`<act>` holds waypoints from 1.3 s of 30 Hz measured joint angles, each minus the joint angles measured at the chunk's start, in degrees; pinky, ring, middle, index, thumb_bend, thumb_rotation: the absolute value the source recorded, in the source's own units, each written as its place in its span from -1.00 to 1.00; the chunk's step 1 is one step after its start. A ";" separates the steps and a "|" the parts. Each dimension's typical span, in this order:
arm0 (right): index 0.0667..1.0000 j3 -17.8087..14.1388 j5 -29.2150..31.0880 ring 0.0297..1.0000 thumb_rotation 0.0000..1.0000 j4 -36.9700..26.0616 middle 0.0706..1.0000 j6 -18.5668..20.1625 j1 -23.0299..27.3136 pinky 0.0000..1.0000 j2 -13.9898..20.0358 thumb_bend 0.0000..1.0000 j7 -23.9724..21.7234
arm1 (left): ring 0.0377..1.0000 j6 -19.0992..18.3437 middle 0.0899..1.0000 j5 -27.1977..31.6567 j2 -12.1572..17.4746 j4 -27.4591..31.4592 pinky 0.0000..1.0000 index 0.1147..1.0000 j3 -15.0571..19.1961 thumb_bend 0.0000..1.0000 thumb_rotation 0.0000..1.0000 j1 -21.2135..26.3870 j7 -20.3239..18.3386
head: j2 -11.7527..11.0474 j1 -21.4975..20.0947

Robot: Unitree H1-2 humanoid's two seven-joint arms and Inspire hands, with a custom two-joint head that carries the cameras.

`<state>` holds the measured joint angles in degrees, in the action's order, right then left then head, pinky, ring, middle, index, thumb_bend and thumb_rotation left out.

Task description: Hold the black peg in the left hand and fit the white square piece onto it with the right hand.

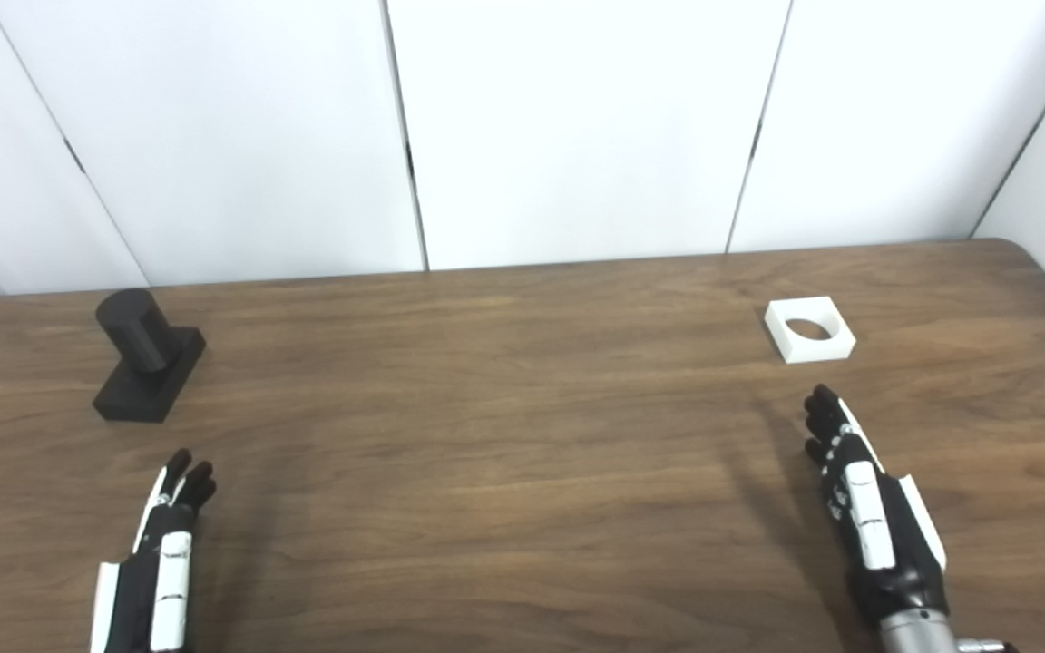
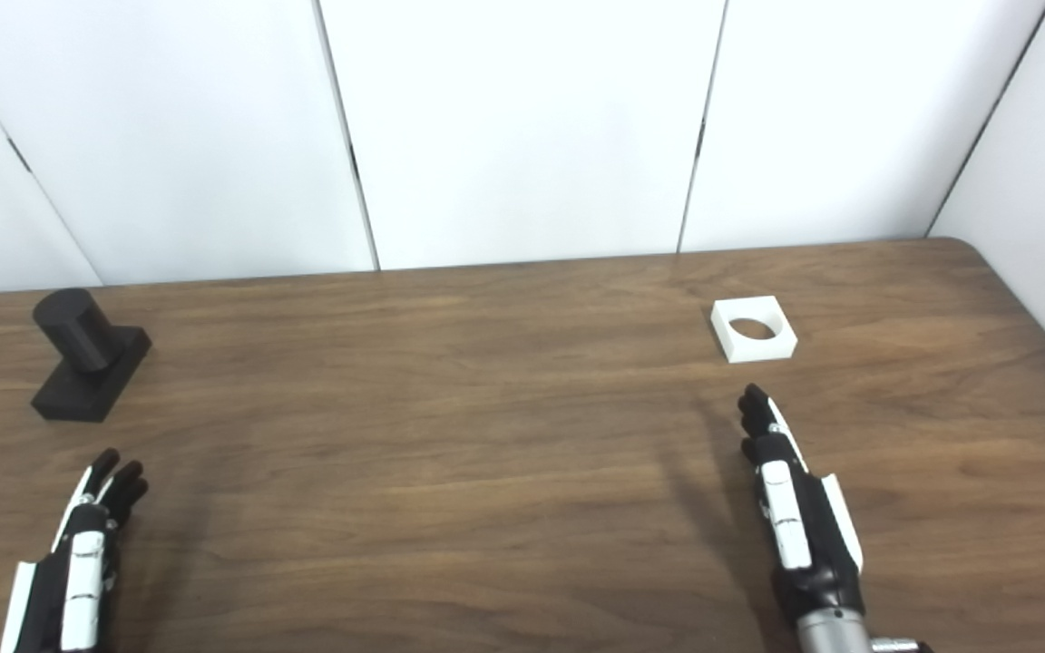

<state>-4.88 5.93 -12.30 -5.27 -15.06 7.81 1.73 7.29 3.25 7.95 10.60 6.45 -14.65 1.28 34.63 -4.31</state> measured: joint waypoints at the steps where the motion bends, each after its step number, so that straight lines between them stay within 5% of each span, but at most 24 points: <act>1: 0.92 0.00 0.00 0.96 1.00 0.02 0.92 -0.04 0.01 0.95 0.00 -0.21 -0.01 | 0.86 0.00 0.84 0.02 0.00 -0.01 1.00 0.93 0.00 0.14 0.87 0.00 -0.01 | 0.00 0.00; 22: 0.92 -0.21 0.02 0.96 1.00 0.18 0.92 -0.34 0.08 1.00 0.01 -0.16 0.08 | 0.85 0.16 0.83 -0.06 -0.02 -0.15 1.00 0.92 -0.18 0.12 0.86 0.08 0.04 | -1.40 1.76; 29: 0.97 -0.95 2.09 1.00 1.00 0.73 0.98 -1.45 0.27 1.00 0.26 -0.11 -0.71 | 0.85 2.14 0.83 -0.94 -0.09 -0.85 1.00 0.88 -0.74 0.25 0.82 0.28 0.06 | -3.60 9.66; 33: 1.00 -1.55 2.83 1.00 1.00 1.61 1.00 -2.38 0.90 1.00 0.73 -0.10 -2.09 | 0.83 2.38 0.82 -1.49 -0.35 -1.13 1.00 0.85 -1.17 0.12 0.77 0.46 0.32 | -4.48 13.00; 39: 1.00 -2.44 5.05 1.00 1.00 1.89 1.00 -2.16 1.09 1.00 0.85 -0.09 -2.80 | 0.72 2.84 0.74 -3.39 -0.60 -1.28 0.81 0.82 -2.04 0.28 0.69 0.61 1.69 | -5.89 18.98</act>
<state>-7.32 10.98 -10.42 -7.43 -13.97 8.66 -1.07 10.13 -0.14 7.34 9.32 4.41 -14.04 2.97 28.74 14.68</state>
